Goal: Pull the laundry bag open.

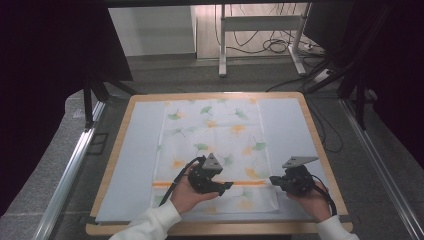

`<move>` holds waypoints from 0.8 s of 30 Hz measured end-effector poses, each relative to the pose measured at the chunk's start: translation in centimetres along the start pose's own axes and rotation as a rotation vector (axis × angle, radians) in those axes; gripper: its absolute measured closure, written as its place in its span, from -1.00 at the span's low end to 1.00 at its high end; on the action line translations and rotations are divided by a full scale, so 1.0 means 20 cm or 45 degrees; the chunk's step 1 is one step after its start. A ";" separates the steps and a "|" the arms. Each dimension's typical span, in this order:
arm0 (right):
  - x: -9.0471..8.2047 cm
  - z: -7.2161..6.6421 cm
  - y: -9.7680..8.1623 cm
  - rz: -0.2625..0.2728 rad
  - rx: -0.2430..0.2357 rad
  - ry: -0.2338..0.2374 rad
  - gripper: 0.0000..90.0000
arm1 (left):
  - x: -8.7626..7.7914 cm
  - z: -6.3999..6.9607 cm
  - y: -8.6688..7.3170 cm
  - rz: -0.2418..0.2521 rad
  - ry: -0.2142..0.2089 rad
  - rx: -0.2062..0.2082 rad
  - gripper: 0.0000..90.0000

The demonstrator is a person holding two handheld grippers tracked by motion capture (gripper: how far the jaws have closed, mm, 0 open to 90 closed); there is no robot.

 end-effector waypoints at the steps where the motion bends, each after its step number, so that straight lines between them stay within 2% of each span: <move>1: 0.00 0.01 0.00 0.001 -0.005 -0.004 0.97 | 0.01 0.01 0.01 -0.004 -0.010 0.003 -0.15; 4: 0.01 0.05 0.01 -0.001 0.022 0.002 0.97 | 0.04 0.04 0.04 -0.014 -0.029 0.007 -0.16; 6: 0.02 0.06 0.01 -0.011 0.027 0.006 0.97 | 0.05 0.04 0.04 -0.015 -0.036 0.006 -0.16; 14: 0.03 0.04 -0.01 -0.029 0.019 0.009 0.97 | 0.08 0.02 0.02 -0.033 -0.045 -0.010 -0.16; 20: 0.05 0.03 -0.02 -0.055 0.013 0.014 0.97 | 0.11 -0.01 -0.01 -0.053 -0.033 -0.028 -0.15; 24: 0.06 0.01 -0.02 -0.053 0.011 0.041 0.97 | 0.12 -0.03 -0.02 -0.061 -0.026 -0.032 -0.15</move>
Point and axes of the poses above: each handheld gripper's, and its own axes: x roughly forward along the jaws, y roughly out of its top, z roughly to its right, the point moved 9 cm from there along x, roughly forward along the jaws, and after that the axes turned 13 degrees about -z, right-handed, at the moved point
